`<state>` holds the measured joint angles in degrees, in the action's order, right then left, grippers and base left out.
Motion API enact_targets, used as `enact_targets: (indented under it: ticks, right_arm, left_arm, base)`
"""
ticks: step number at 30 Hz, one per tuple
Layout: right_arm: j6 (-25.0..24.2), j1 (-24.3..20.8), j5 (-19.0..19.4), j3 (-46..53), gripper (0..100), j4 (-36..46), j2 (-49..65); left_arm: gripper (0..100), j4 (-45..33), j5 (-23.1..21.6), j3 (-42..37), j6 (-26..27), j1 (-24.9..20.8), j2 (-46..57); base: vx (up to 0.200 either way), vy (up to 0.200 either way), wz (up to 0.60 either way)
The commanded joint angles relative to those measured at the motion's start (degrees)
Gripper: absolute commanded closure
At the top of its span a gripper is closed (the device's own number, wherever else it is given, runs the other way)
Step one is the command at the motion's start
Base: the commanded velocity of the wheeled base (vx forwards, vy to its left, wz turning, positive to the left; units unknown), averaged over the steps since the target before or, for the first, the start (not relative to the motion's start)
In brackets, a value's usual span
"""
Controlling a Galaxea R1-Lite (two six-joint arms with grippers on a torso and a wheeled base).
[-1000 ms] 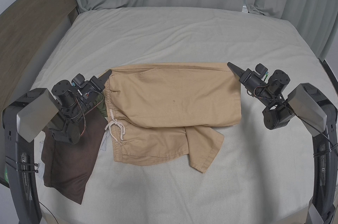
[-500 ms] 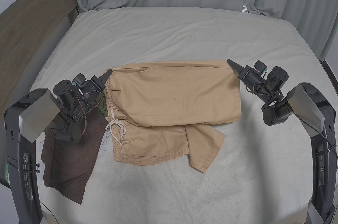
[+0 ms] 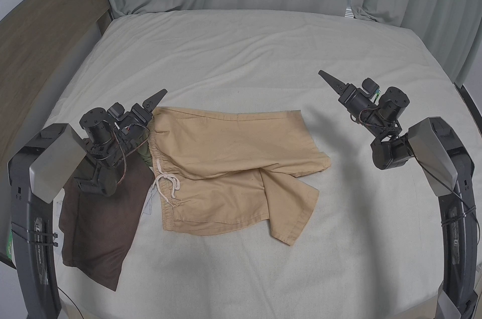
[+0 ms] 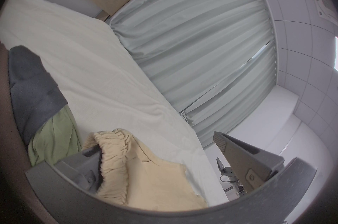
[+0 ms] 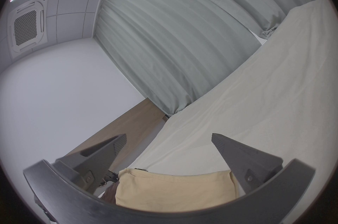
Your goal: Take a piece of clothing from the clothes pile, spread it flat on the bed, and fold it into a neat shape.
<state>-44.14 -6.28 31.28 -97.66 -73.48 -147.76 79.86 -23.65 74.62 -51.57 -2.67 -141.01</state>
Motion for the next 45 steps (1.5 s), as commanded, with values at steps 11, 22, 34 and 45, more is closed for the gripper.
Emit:
enact_targets:
  ticks: [11,22,34,45]
  right_arm:
    - [3.3,-0.8,-0.1,24.9,0,-7.6,10.8]
    - [6.3,-3.1,-0.3,42.5,0,-14.8,18.2]
    - [8.5,-6.4,-0.3,58.0,0,-14.8,26.8]
    - [8.7,-7.3,-0.1,68.3,0,-15.0,34.0]
  left_arm:
    - [0,-4.2,0.4,-6.6,-0.6,2.2,6.3]
    - [0,-1.4,-3.5,-25.7,0.6,2.9,18.2]
    - [0,2.4,-9.9,-40.5,9.2,2.7,25.8]
    - [0,7.7,-15.5,-46.2,9.8,3.0,28.9]
  base:
    - [0.000,0.000,0.00]
    - [0.000,0.000,0.00]
    - [0.000,0.000,0.00]
    - [0.000,0.000,0.00]
